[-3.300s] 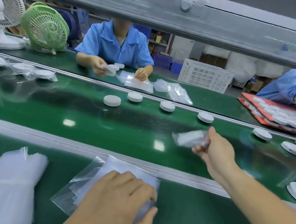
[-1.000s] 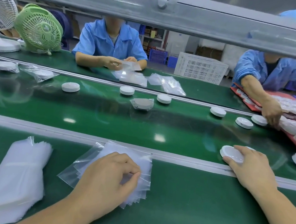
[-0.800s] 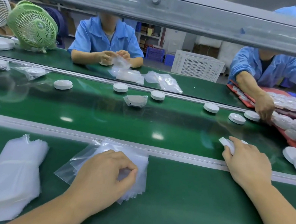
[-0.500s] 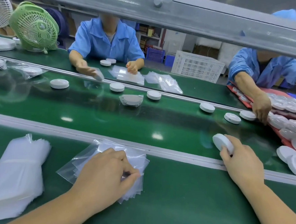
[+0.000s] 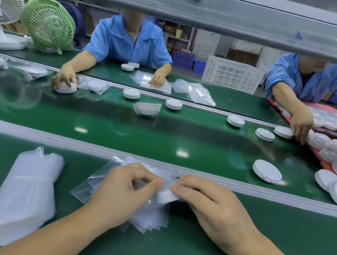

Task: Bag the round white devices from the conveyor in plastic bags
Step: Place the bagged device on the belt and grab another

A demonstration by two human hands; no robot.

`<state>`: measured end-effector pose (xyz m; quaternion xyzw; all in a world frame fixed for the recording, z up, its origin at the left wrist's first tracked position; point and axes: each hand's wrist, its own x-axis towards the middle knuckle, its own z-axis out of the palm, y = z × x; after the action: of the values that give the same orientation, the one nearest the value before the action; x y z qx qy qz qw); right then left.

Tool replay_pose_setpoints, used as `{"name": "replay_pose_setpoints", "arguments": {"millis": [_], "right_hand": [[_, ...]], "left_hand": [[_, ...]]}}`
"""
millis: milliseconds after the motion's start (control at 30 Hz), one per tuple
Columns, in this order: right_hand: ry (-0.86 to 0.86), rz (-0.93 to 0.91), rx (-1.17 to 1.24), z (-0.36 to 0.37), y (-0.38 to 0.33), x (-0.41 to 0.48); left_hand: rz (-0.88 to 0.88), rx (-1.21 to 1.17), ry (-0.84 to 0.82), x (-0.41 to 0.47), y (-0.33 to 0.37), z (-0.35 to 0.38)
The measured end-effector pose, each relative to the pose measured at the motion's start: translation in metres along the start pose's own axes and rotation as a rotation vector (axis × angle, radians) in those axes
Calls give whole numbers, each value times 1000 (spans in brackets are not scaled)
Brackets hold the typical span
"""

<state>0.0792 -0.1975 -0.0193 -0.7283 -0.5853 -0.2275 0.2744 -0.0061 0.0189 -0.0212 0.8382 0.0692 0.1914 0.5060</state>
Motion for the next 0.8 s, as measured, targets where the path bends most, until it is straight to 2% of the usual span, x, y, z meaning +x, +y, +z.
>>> {"name": "replay_pose_setpoints", "arguments": {"millis": [100, 167, 233, 367, 433, 500, 600, 700, 800], "right_hand": [[265, 93, 109, 11, -2, 6], [363, 220, 226, 11, -10, 13], [367, 345, 326, 9, -18, 17], [119, 581, 657, 14, -28, 23], [87, 636, 733, 18, -26, 21], [86, 674, 643, 17, -20, 29], [172, 782, 646, 9, 6, 55], [252, 1069, 504, 10, 61, 87], [227, 1314, 641, 17, 119, 114]], "left_hand": [[27, -239, -267, 0, 9, -8], [69, -214, -333, -3, 14, -7], [121, -168, -195, -6, 20, -2], [203, -244, 80, -7, 29, 1], [172, -286, 104, -6, 31, 1], [136, -286, 56, -5, 32, 1], [207, 2, 43, 1, 27, -6], [245, 302, -64, 9, 22, -23], [216, 504, -192, 13, 17, -33]]}}
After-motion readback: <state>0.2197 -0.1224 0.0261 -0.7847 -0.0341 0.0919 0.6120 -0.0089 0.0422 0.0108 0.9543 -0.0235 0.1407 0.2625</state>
